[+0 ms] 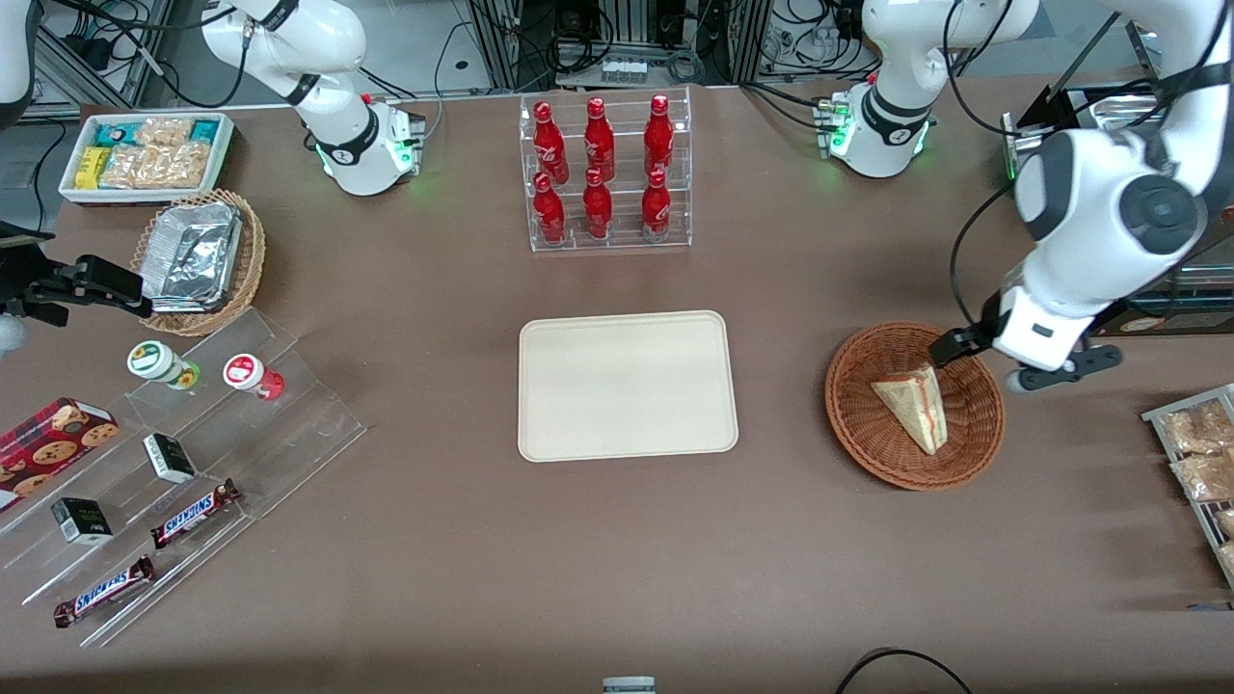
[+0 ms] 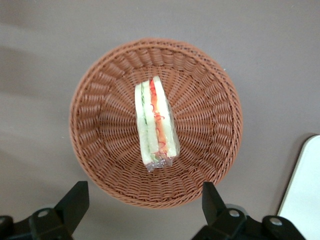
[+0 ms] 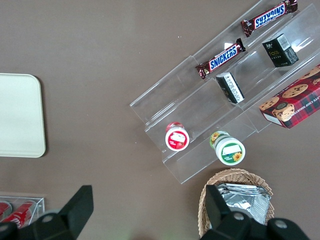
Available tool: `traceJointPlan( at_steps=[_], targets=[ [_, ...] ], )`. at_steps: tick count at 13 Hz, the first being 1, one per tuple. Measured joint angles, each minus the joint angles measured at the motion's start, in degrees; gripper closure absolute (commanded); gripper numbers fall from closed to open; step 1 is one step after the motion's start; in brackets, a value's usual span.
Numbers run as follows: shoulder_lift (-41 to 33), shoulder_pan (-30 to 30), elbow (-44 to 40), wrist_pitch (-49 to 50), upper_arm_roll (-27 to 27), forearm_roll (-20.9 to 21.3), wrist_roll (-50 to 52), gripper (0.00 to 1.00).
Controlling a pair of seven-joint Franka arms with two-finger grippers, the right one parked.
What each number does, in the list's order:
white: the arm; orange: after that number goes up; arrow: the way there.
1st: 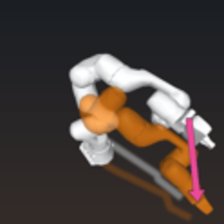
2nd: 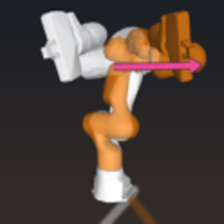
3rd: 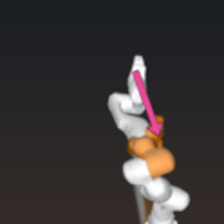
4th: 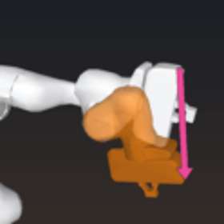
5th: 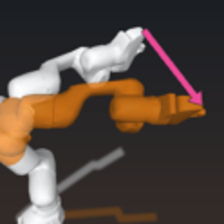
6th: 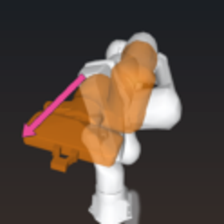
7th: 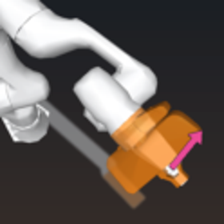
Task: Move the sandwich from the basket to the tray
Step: 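Move the left gripper over the sandwich in the wicker basket, then lower the left gripper and close it on the wrapped sandwich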
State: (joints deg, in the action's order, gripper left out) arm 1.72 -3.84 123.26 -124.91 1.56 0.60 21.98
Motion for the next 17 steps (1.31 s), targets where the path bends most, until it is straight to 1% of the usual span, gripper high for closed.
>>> traceJointPlan(
  at_steps=[3,11,12,13,14,16,17],
  targets=[
    [2.19,-0.76,3.94,-5.63,0.01,0.0,1.36,0.0],
    [9.44,-0.66,4.15,-11.97,-0.65,0.66,1.84,0.0],
    [9.99,-0.55,4.15,-12.21,-0.72,0.68,1.85,0.01],
    [10.48,-0.46,4.15,-12.49,-0.76,0.68,1.85,0.05],
    [10.97,-0.44,4.15,-12.84,-0.8,0.69,1.86,0.19],
    [11.75,-0.44,4.13,-13.4,-0.8,0.7,2.04,0.83],
    [11.93,-0.44,4.08,-13.61,-0.8,0.7,2.09,1.0]
  ],
)
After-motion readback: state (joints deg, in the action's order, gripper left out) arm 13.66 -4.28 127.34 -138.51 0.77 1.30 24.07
